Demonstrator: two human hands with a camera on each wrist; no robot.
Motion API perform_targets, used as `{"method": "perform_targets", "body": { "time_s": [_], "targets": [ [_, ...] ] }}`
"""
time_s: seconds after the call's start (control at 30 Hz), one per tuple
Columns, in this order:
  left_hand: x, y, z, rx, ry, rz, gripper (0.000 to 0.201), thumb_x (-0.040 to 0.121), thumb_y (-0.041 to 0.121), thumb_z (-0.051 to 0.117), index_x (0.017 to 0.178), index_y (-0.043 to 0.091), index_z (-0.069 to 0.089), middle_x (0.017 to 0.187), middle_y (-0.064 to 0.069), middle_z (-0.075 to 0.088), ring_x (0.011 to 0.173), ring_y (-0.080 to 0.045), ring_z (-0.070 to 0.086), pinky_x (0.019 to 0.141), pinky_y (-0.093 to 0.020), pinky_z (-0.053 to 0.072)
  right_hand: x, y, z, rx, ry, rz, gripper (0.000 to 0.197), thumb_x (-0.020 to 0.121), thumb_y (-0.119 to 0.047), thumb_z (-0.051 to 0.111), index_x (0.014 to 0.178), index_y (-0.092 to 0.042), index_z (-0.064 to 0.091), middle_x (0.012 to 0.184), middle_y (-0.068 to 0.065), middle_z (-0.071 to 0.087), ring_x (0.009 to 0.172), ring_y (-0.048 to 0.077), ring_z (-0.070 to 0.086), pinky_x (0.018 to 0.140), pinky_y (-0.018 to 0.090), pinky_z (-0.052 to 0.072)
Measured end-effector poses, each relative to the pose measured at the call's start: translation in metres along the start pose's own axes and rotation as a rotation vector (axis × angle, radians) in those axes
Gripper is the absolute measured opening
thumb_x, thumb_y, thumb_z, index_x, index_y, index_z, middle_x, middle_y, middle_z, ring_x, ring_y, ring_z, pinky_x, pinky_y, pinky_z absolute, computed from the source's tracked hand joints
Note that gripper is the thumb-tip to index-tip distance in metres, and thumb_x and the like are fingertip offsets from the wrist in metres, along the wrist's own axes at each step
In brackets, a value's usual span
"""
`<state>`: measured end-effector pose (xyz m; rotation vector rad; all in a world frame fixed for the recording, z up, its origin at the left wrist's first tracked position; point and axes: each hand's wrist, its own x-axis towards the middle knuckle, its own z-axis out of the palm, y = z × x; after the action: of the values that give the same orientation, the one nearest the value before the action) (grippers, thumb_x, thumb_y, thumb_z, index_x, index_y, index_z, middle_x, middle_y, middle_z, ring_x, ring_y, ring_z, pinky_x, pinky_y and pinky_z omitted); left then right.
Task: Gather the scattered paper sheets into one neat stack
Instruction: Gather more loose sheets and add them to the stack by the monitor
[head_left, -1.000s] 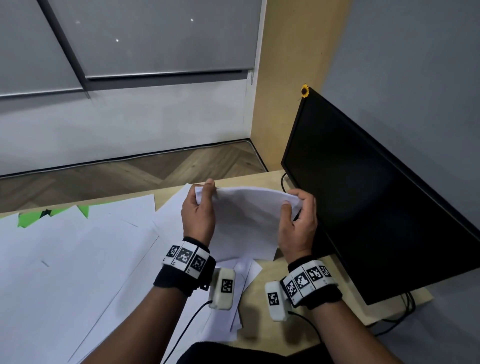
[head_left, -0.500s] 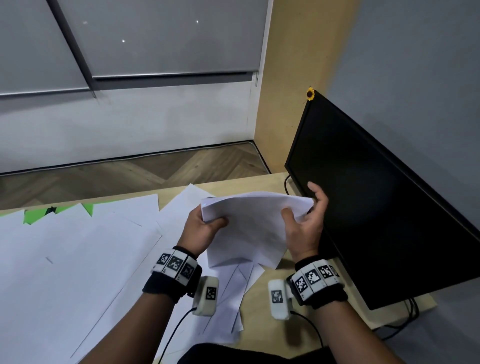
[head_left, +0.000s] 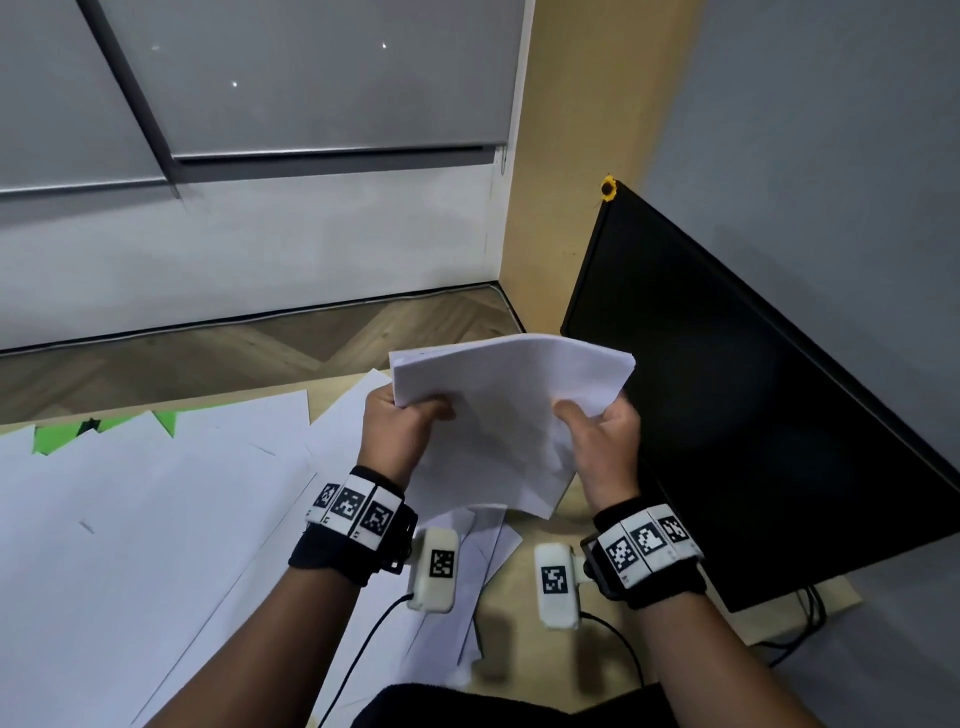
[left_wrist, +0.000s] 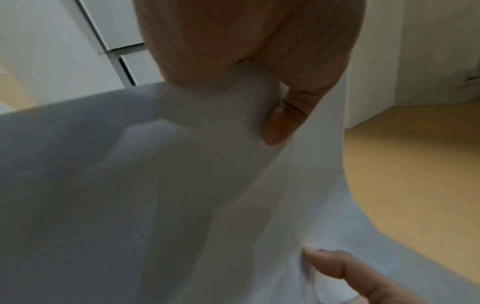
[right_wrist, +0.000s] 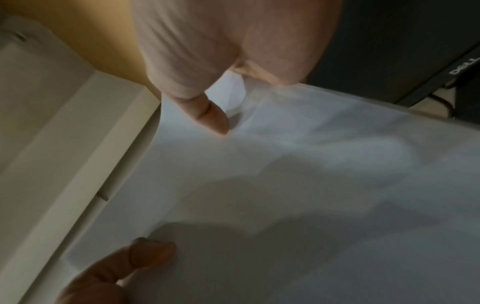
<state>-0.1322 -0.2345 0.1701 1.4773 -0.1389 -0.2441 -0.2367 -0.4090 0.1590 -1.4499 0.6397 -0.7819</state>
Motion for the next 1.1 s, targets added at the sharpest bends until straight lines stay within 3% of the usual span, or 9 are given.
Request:
{"method": "perform_targets", "body": {
  "time_s": [0.1, 0.23, 0.43, 0.6, 0.83, 0.97, 1.1],
  "targets": [
    [-0.004, -0.018, -0.006, 0.069, 0.02, -0.084, 0.009, 0.048, 0.011, 0.067, 0.052, 0.018, 0.069, 0.058, 0.006, 0.066, 0.063, -0.018, 0.058, 0.065, -0.03, 0.047, -0.011, 0.019, 0.0, -0.005, -0.021, 0.09, 0.019, 0.078, 0.001, 0.07, 0.091, -0.013, 0.067, 0.082, 0.003, 0.072, 0.071, 0.01, 0.069, 0.06, 0.025, 0.053],
    [-0.016, -0.036, -0.011, 0.083, 0.091, -0.15, 0.014, 0.045, 0.011, 0.065, 0.059, 0.014, 0.065, 0.061, 0.0, 0.062, 0.067, -0.022, 0.054, 0.065, -0.032, 0.044, -0.024, 0.039, 0.005, 0.059, -0.046, 0.204, 0.026, 0.072, -0.009, 0.075, 0.097, -0.004, 0.067, 0.084, 0.007, 0.073, 0.074, 0.019, 0.069, 0.058, 0.023, 0.053],
    [-0.016, -0.033, -0.016, 0.032, 0.09, -0.106, 0.012, 0.045, 0.006, 0.064, 0.054, 0.014, 0.064, 0.056, 0.005, 0.062, 0.059, -0.017, 0.054, 0.06, -0.028, 0.044, -0.021, 0.03, 0.004, 0.1, -0.063, 0.125, 0.038, 0.066, -0.015, 0.07, 0.101, -0.003, 0.065, 0.083, 0.006, 0.071, 0.069, 0.009, 0.068, 0.055, 0.018, 0.05],
    [-0.025, -0.053, -0.014, 0.063, 0.099, -0.173, 0.011, 0.046, 0.01, 0.063, 0.056, 0.012, 0.063, 0.062, -0.004, 0.061, 0.067, -0.023, 0.054, 0.064, -0.034, 0.044, -0.029, 0.047, 0.005, 0.126, -0.044, 0.189, 0.04, 0.061, -0.014, 0.071, 0.1, -0.006, 0.066, 0.087, 0.006, 0.072, 0.077, 0.019, 0.069, 0.059, 0.019, 0.052],
    [-0.022, -0.05, -0.017, 0.044, 0.057, -0.138, 0.011, 0.047, 0.006, 0.062, 0.054, 0.014, 0.062, 0.058, 0.001, 0.06, 0.062, -0.02, 0.053, 0.061, -0.028, 0.043, -0.024, 0.04, 0.002, 0.157, -0.069, 0.125, 0.041, 0.062, -0.009, 0.068, 0.102, -0.003, 0.064, 0.083, 0.002, 0.07, 0.069, 0.007, 0.068, 0.056, 0.016, 0.05],
    [-0.027, -0.075, -0.018, 0.102, 0.037, -0.266, 0.018, 0.048, 0.011, 0.064, 0.065, 0.009, 0.064, 0.067, -0.008, 0.062, 0.069, -0.027, 0.056, 0.063, -0.033, 0.044, -0.031, 0.069, 0.003, 0.022, -0.085, 0.259, 0.046, 0.057, -0.012, 0.065, 0.102, -0.003, 0.065, 0.089, 0.008, 0.071, 0.078, 0.022, 0.067, 0.055, 0.017, 0.051],
    [-0.025, -0.087, -0.025, 0.195, -0.017, -0.26, 0.022, 0.052, 0.023, 0.07, 0.071, 0.011, 0.067, 0.077, -0.016, 0.068, 0.076, -0.034, 0.062, 0.069, -0.045, 0.052, -0.028, 0.093, 0.0, -0.108, -0.094, 0.328, 0.04, 0.061, -0.013, 0.068, 0.1, -0.006, 0.067, 0.092, 0.006, 0.074, 0.089, 0.028, 0.069, 0.067, 0.028, 0.052]
  ]
}}
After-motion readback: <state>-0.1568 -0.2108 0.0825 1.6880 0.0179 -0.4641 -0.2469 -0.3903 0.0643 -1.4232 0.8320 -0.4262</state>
